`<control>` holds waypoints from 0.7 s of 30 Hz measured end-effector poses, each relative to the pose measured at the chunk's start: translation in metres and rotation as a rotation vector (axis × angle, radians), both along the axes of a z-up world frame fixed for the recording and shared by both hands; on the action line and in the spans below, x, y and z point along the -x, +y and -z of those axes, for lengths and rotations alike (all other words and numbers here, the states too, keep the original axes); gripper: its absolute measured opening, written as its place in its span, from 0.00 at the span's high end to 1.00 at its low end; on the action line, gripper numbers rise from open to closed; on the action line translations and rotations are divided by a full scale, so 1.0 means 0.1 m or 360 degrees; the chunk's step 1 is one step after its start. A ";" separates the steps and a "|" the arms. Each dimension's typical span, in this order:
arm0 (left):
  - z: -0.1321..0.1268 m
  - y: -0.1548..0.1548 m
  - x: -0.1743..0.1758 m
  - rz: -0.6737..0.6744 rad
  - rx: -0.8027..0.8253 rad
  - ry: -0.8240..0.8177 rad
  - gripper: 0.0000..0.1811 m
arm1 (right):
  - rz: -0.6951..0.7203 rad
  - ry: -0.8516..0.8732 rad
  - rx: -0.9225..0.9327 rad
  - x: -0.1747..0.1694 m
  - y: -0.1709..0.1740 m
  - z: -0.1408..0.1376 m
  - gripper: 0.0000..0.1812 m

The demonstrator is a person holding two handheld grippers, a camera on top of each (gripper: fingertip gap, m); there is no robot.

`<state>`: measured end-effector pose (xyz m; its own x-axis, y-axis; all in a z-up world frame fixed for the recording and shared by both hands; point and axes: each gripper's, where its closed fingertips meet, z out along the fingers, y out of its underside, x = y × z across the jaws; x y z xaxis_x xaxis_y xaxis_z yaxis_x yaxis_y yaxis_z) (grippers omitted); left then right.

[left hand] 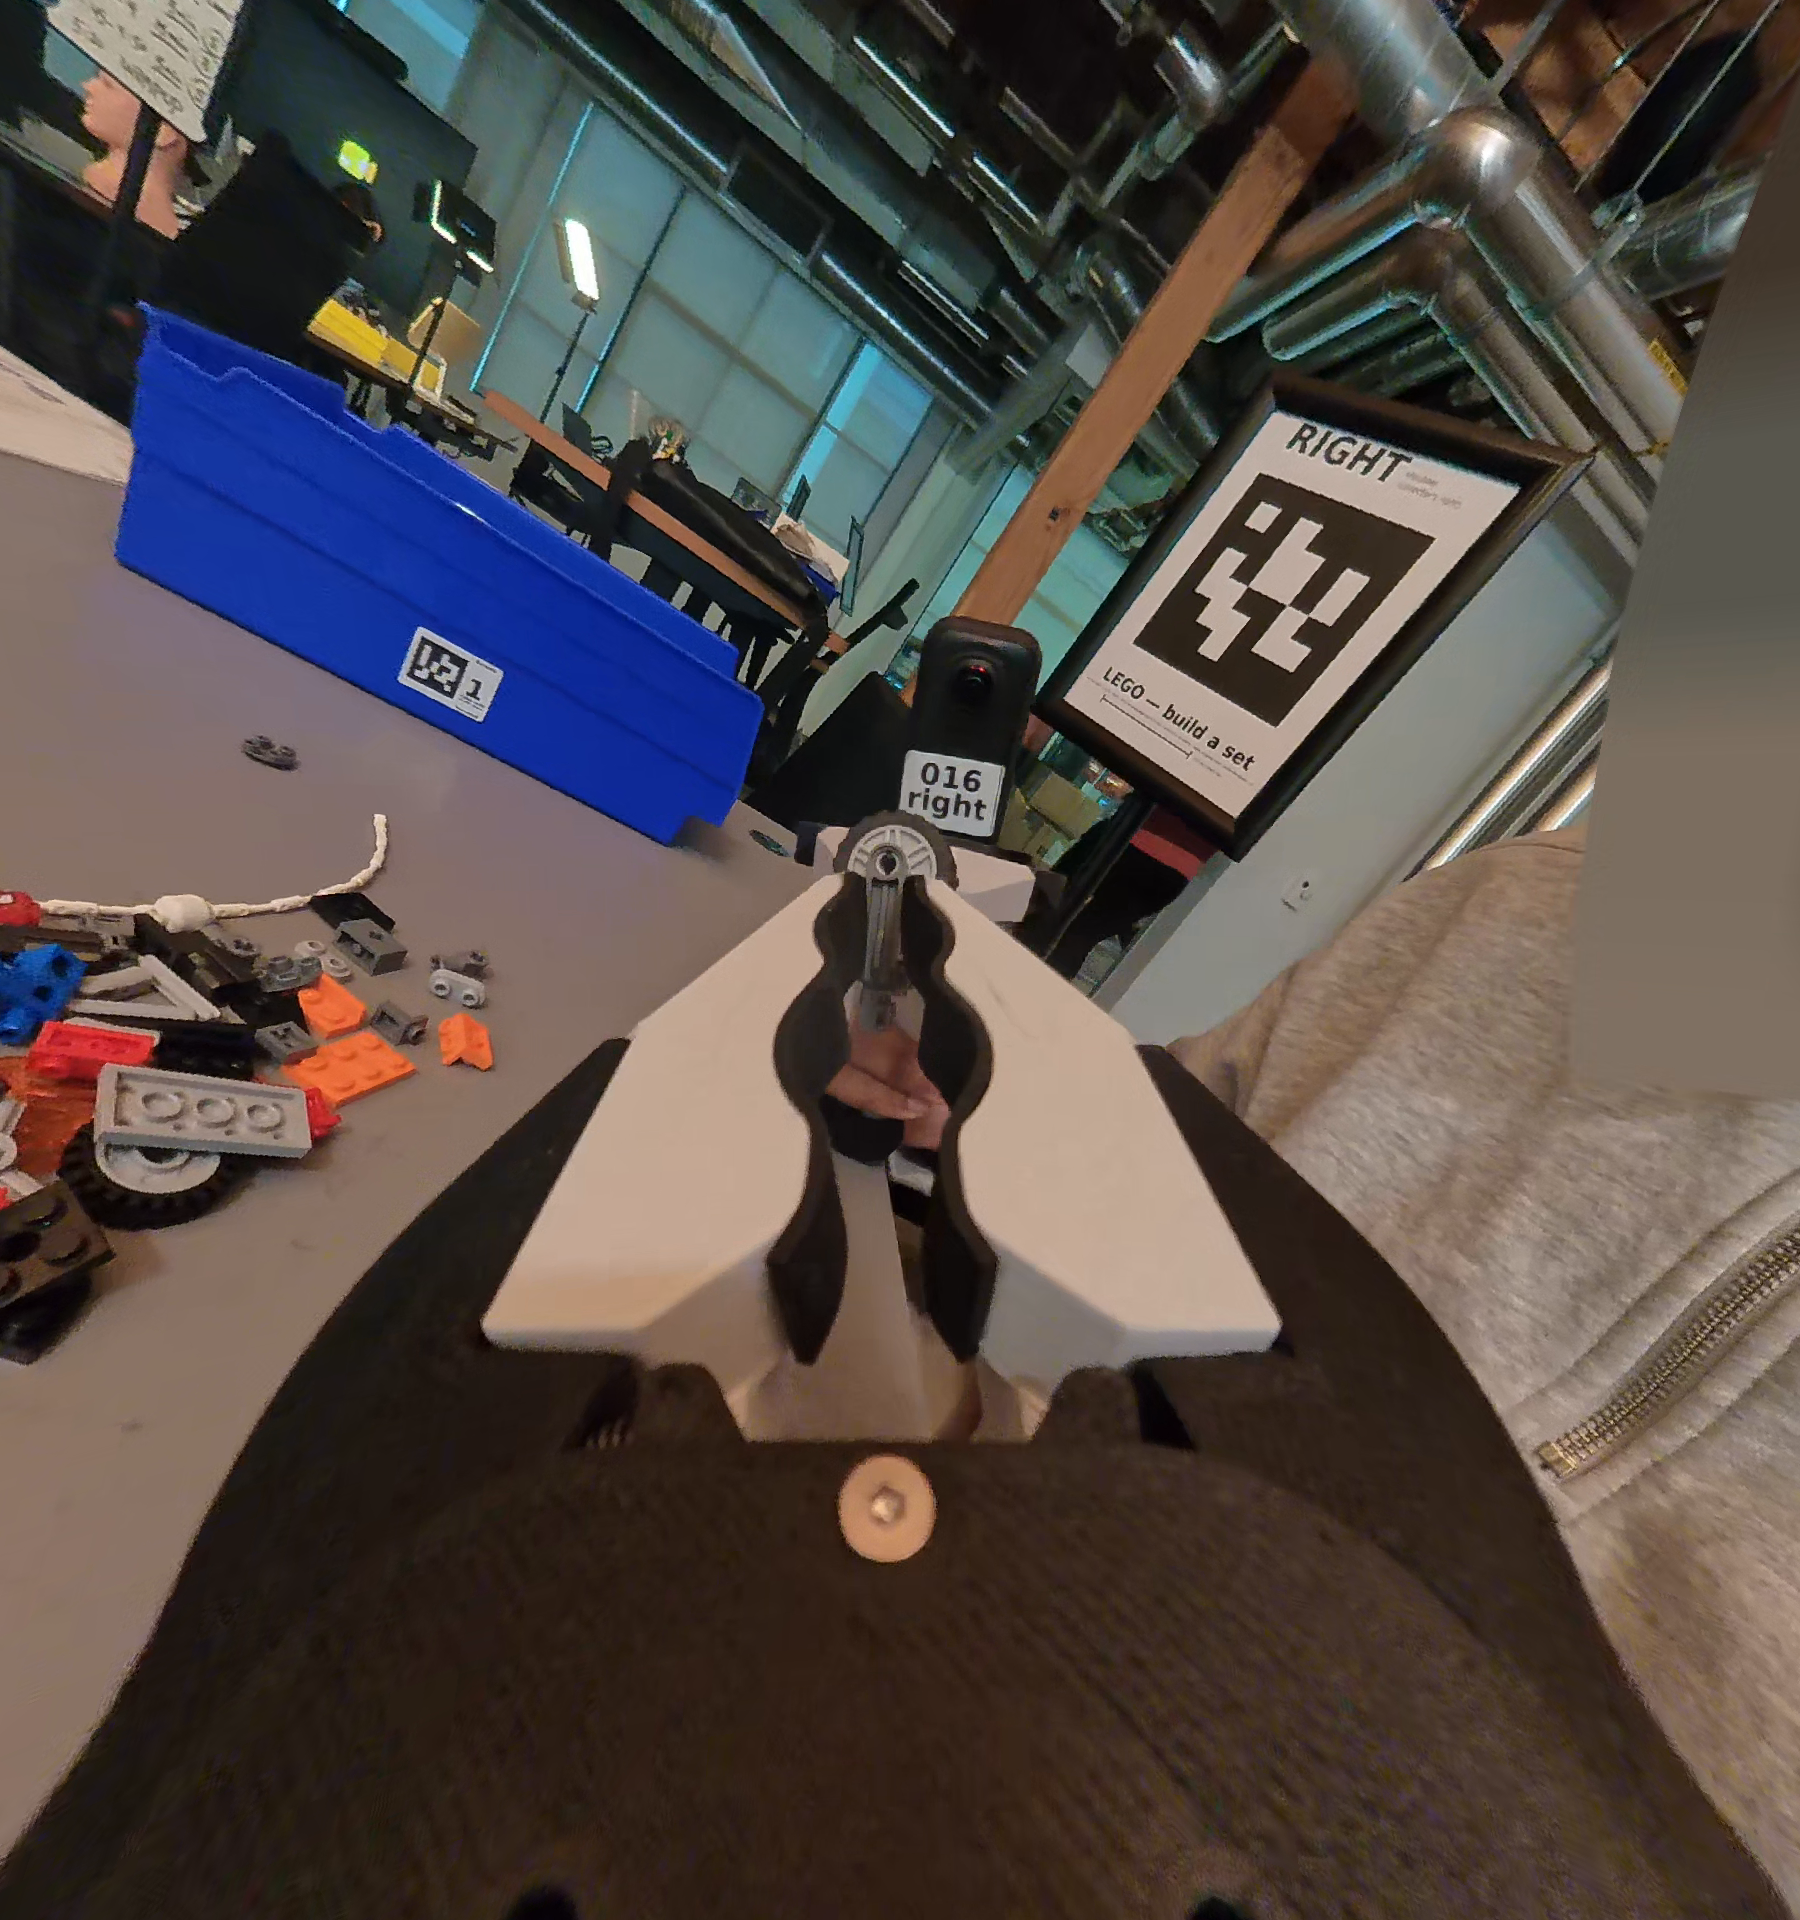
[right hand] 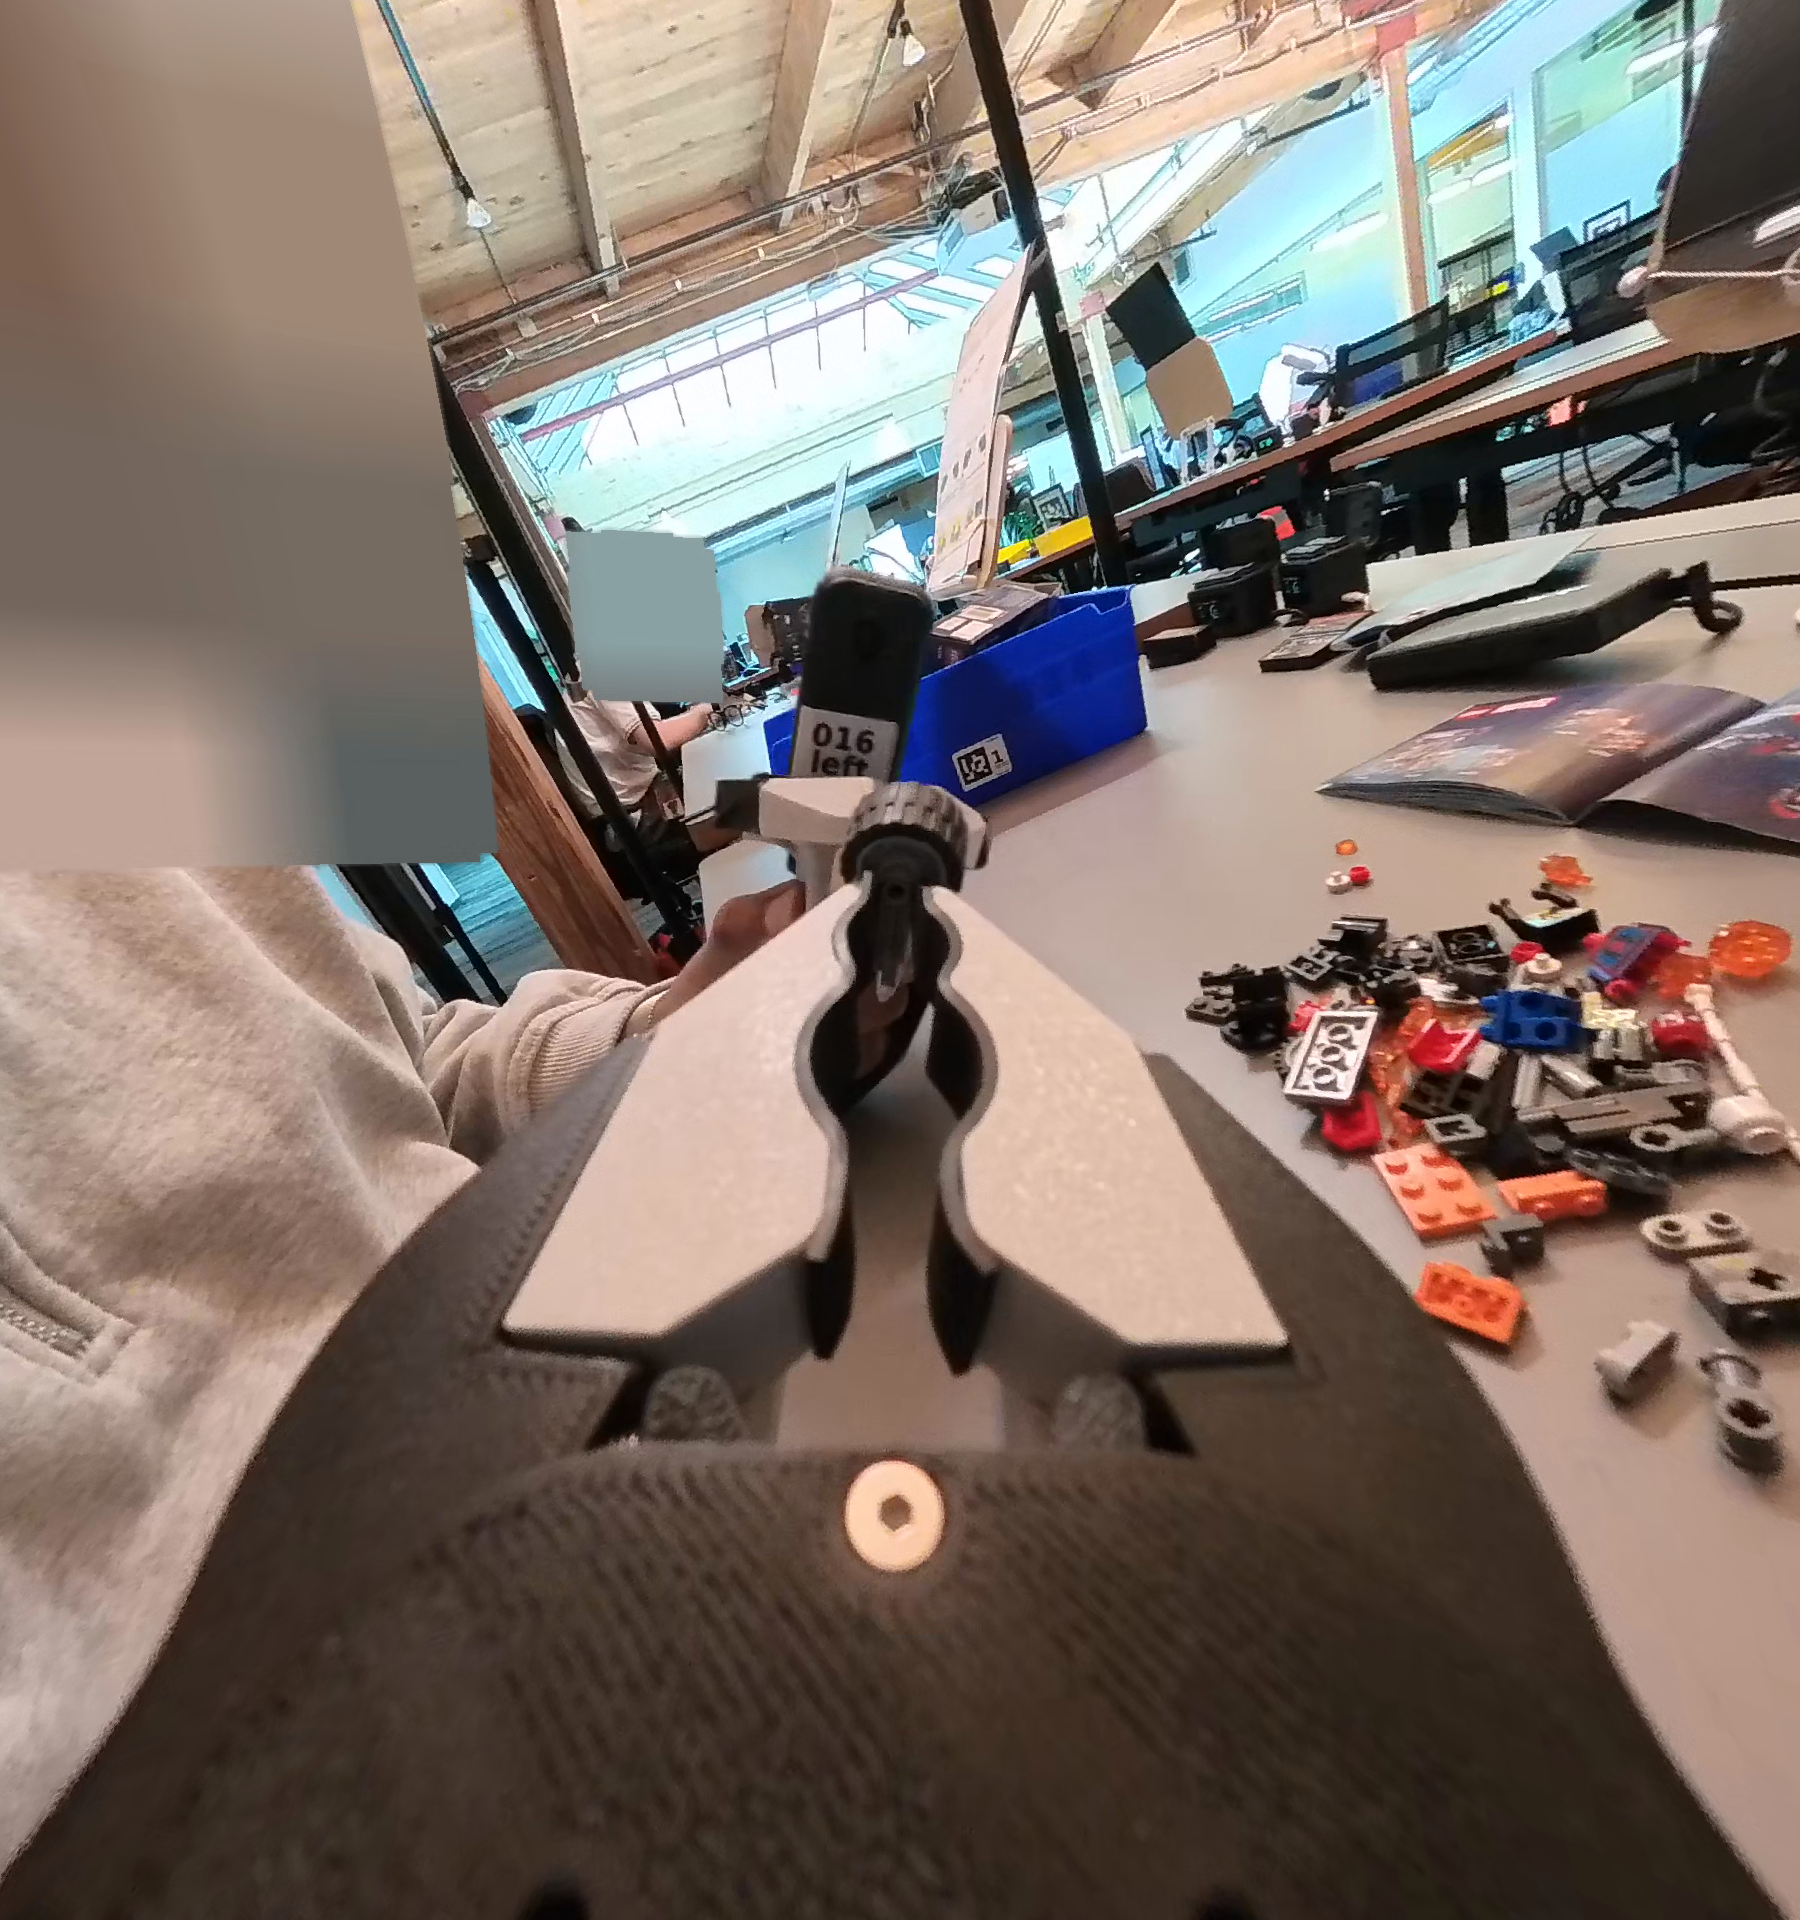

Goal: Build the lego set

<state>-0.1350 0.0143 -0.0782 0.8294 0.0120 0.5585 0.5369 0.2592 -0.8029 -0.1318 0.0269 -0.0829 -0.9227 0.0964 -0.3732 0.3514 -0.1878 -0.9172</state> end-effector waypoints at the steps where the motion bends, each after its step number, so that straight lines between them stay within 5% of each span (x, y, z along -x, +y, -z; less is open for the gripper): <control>1: 0.00 0.00 -0.01 0.0016 -0.0003 0.0003 0.97 | -0.0015 -0.0008 0.0007 -0.01 0.00 0.00 0.98; 11: -0.02 0.06 -0.08 0.0212 -0.0108 -0.0073 0.90 | -0.0094 -0.0106 0.0066 0.00 0.04 -0.01 0.98; 21: 0.04 0.07 -0.03 0.0224 -0.0100 -0.0201 0.97 | -0.0138 -0.0260 0.0155 0.06 0.05 -0.01 0.97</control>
<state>-0.1321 0.0209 -0.0826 0.7438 -0.1372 0.6542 0.6667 0.2218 -0.7116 -0.1376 0.0323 -0.0814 -0.8525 -0.0249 -0.5222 0.5126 -0.2353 -0.8257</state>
